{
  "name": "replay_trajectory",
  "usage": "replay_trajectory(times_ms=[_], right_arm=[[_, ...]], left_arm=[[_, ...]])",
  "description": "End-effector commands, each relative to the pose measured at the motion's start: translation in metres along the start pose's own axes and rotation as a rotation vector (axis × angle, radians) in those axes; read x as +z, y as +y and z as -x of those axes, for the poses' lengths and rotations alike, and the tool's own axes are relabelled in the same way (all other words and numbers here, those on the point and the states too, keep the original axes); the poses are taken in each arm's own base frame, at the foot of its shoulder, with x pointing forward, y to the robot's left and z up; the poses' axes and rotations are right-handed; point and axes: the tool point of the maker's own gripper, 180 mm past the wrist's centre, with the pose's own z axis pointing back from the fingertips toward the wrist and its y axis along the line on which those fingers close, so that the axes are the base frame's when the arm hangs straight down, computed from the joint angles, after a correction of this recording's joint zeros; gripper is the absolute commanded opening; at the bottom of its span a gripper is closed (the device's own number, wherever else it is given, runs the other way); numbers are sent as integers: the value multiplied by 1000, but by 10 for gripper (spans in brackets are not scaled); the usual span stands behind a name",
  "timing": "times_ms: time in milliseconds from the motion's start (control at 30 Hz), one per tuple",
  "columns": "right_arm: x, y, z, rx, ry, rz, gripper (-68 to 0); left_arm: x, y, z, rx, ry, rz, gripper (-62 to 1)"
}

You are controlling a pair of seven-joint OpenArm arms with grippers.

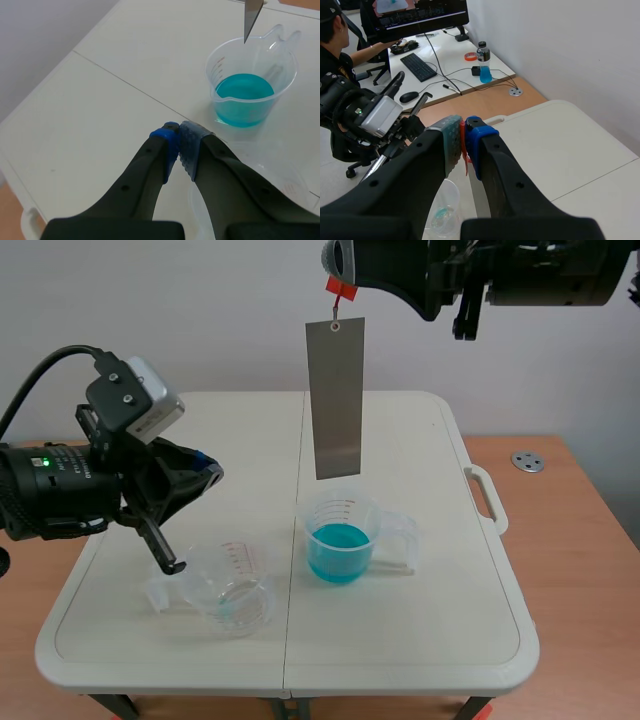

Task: Hold the metal plate by the orange handle, dip it into the blue solution, take it out and point at it, then put the plate back in the beaker on the left.
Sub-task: 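Raise the plate and point at it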

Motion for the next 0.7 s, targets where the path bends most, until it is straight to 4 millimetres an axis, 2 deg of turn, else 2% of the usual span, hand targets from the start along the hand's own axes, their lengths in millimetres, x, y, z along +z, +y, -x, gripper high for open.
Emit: replay_trajectory(times_ms=[0, 333, 667], right_arm=[[2, 2, -19, 34, -44, -13, -663], [2, 2, -19, 34, -44, -13, -662], [2, 2, -19, 34, -45, -13, -663]], left_arm=[[-3, 4, -9, -9, -27, -5, -582], [-24, -2, 2, -25, 17, 23, -582], [-26, 3, 3, -21, 19, 18, -582]])
